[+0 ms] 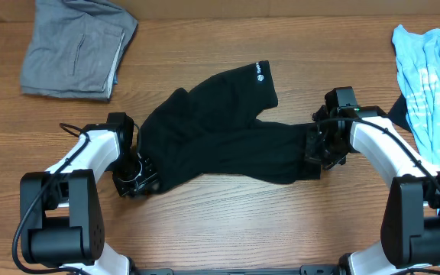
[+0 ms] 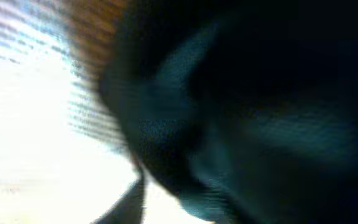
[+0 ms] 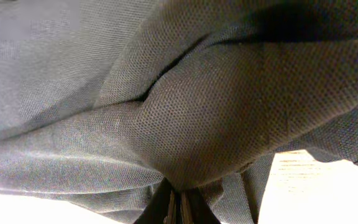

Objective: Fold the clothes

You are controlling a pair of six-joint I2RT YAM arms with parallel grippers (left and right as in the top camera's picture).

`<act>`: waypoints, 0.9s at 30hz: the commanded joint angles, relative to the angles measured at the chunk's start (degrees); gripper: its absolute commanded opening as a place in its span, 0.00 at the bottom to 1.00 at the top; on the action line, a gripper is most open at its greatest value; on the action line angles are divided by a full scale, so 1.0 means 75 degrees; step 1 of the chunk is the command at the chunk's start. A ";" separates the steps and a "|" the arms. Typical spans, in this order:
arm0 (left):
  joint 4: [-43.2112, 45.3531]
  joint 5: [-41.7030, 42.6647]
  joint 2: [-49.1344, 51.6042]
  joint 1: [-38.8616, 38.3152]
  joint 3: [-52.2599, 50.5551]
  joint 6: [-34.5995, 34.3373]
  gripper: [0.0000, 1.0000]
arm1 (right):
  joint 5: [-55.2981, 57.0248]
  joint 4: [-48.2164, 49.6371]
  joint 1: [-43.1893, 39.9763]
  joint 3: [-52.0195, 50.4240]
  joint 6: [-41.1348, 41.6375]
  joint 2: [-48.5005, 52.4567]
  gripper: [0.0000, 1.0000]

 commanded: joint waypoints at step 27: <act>-0.4007 -0.2789 -0.5761 -0.2439 0.7297 -0.0726 0.04 | -0.0029 -0.4718 0.0026 0.6417 0.1268 -0.4599 0.04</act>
